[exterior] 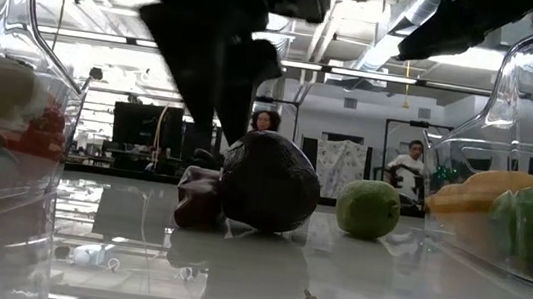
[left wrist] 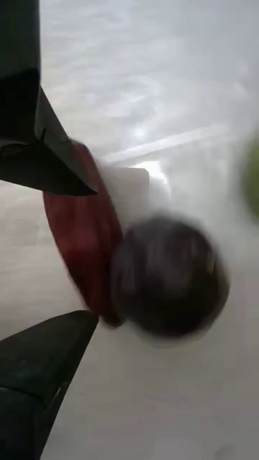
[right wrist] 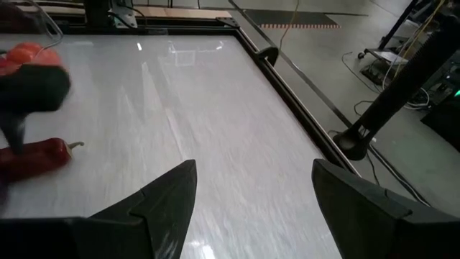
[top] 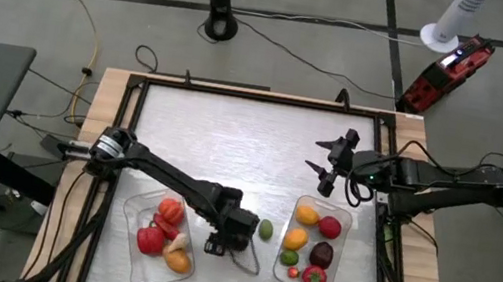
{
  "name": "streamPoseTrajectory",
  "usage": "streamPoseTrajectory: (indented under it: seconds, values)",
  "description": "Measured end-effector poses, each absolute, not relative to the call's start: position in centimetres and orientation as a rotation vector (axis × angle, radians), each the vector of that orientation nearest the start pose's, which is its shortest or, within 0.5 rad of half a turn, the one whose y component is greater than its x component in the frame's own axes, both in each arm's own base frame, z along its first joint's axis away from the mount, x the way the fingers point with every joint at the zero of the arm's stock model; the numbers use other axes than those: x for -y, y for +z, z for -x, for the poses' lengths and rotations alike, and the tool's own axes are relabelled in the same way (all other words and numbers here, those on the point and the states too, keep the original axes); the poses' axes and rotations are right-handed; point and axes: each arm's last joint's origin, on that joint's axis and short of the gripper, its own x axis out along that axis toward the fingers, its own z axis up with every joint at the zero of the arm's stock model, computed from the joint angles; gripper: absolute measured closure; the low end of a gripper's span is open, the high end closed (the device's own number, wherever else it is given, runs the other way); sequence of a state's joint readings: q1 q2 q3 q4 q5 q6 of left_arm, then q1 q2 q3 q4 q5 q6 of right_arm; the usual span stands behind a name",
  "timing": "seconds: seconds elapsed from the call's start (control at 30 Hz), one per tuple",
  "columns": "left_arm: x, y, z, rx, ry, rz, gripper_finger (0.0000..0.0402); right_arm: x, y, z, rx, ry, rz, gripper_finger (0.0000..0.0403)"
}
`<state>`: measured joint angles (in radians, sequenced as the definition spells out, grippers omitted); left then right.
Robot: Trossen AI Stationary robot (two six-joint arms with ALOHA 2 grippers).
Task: Sort produce into baskets
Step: Put the dark red chili pepper into the left transparent bin
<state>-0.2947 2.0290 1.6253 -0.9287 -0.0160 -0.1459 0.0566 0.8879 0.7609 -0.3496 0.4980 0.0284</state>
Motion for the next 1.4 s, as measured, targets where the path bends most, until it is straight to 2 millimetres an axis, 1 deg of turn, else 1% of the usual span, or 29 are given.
streamPoseTrajectory:
  seconds: [0.13,0.27,0.43,0.63,0.7,0.8,0.87,0.93,1.07,1.23,1.3,1.4]
  values:
    - [13.4,20.5,-38.7,-1.297,-0.296,-0.327,0.014,0.3,29.4,-18.7,-0.456,-0.44,0.102,0.0101]
    - [14.3,20.4,-38.0,-1.3,-0.294,-0.512,0.014,0.3,29.4,-18.7,-0.455,-0.44,0.1,0.0101]
    - [14.2,19.5,-37.6,-1.374,-0.306,-0.668,0.014,0.3,29.5,-18.8,-0.447,-0.44,0.097,0.0101]
    - [13.4,17.5,-38.4,-1.416,-0.395,-0.793,0.0141,0.3,29.5,-18.8,-0.439,-0.439,0.098,0.0101]
    - [13.1,17.5,-38.5,-1.415,-0.388,-0.849,0.0141,0.3,29.5,-18.8,-0.44,-0.438,0.098,0.0101]
    - [12.7,16.6,-39.0,-1.412,-0.387,-0.876,0.0145,0.3,29.5,-18.8,-0.443,-0.438,0.1,0.0101]
    - [12.5,16.6,-39.1,-1.417,-0.381,-0.885,0.0155,0.3,29.5,-18.8,-0.444,-0.437,0.103,0.0101]
    - [12.3,16.7,-39.1,-1.416,-0.389,-0.869,0.017,0.3,29.5,-18.8,-0.444,-0.437,0.103,0.0101]
    - [12.3,15.9,-39.2,-1.437,-0.424,-0.827,0.021,0.3,29.5,-18.8,-0.444,-0.437,0.103,0.0101]
    - [12.3,15.9,-39.2,-1.445,-0.418,-0.817,0.026,0.3,29.5,-18.8,-0.444,-0.437,0.103,0.0101]
    - [12.3,15.9,-39.2,-1.446,-0.406,-0.802,0.0274,0.3,29.5,-18.8,-0.444,-0.437,0.103,0.0101]
    - [12.5,15.9,-39.0,-1.461,-0.379,-0.779,0.0282,0.3,29.5,-18.8,-0.444,-0.437,0.103,0.0101]
